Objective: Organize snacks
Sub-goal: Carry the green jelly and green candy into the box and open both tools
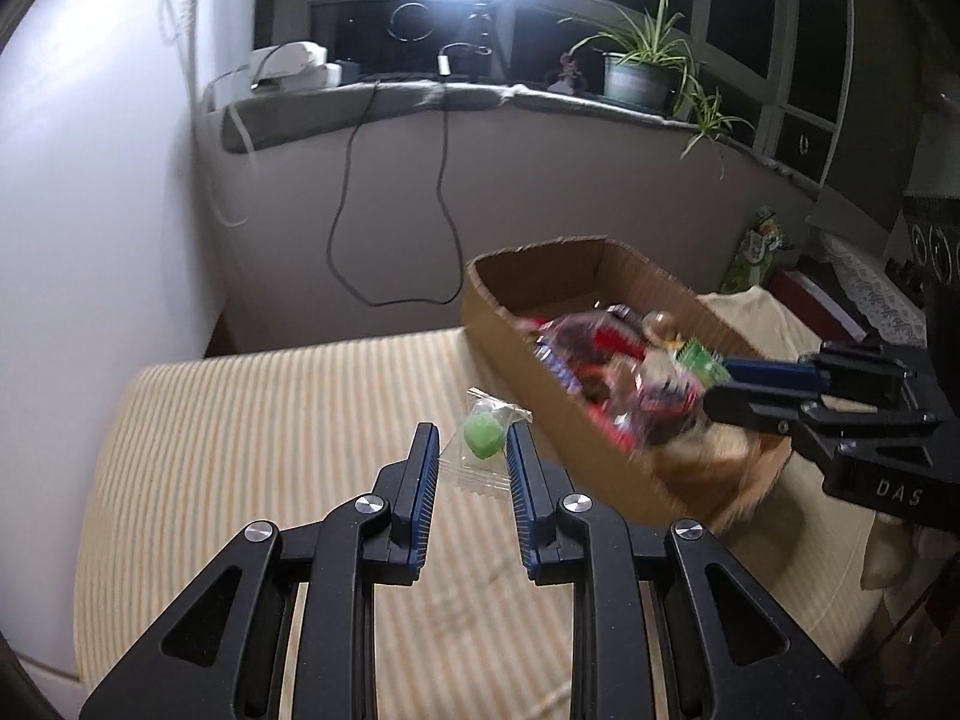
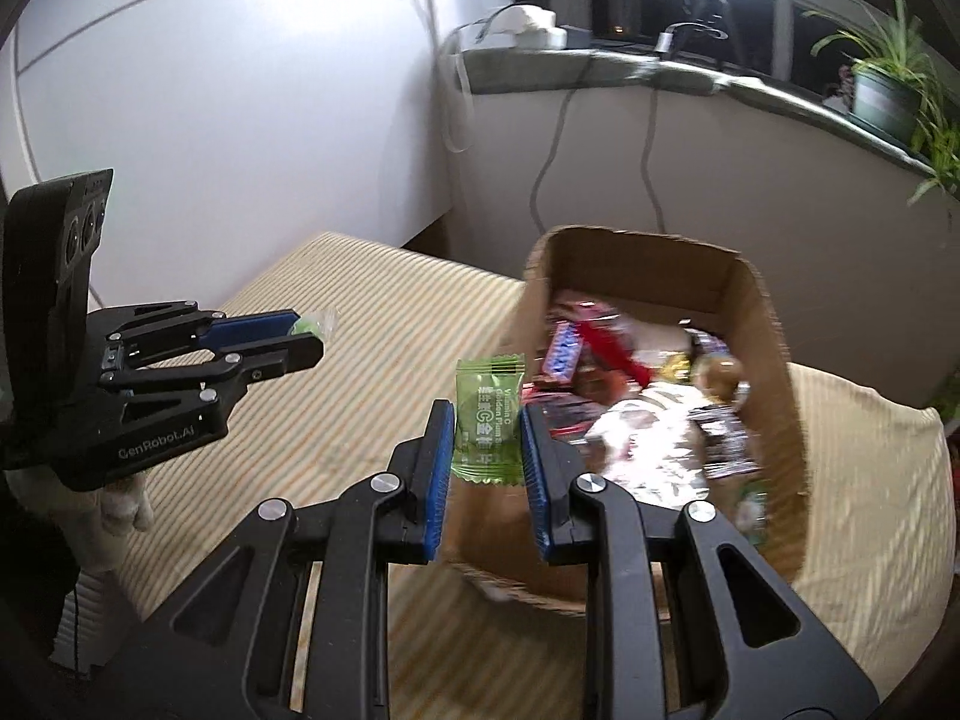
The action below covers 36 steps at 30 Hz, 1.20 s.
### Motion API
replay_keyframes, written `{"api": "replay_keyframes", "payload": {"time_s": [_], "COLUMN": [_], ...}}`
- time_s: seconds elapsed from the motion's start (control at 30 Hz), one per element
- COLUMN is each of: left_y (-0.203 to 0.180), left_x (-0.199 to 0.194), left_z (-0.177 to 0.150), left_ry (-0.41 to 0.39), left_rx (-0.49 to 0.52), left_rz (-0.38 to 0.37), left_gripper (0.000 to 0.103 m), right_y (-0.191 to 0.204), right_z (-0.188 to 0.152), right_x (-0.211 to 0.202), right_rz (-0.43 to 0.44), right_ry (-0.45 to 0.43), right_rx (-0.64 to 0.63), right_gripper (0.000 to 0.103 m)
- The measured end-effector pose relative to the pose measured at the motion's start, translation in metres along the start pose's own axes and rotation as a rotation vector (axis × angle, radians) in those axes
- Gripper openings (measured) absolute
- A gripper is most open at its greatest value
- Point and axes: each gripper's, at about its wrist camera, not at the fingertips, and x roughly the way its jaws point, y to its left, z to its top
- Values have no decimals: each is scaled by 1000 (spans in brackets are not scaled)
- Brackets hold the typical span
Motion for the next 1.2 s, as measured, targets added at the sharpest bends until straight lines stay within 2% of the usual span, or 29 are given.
{"api": "replay_keyframes", "payload": {"time_s": [0.23, 0.63, 1.2], "left_y": [-25, -56, -77], "left_x": [23, 49, 77], "left_z": [27, 53, 70], "left_ry": [-4, -5, 25], "left_rx": [39, 86, 97], "left_rz": [-18, -48, -74], "left_gripper": [21, 21, 22], "right_y": [-34, -76, -93], "right_z": [0, -3, -6], "right_x": [-6, -8, 2], "right_rz": [-30, -70, -62], "right_ry": [-13, -20, -1], "right_rx": [39, 68, 87], "right_gripper": [23, 23, 24]}}
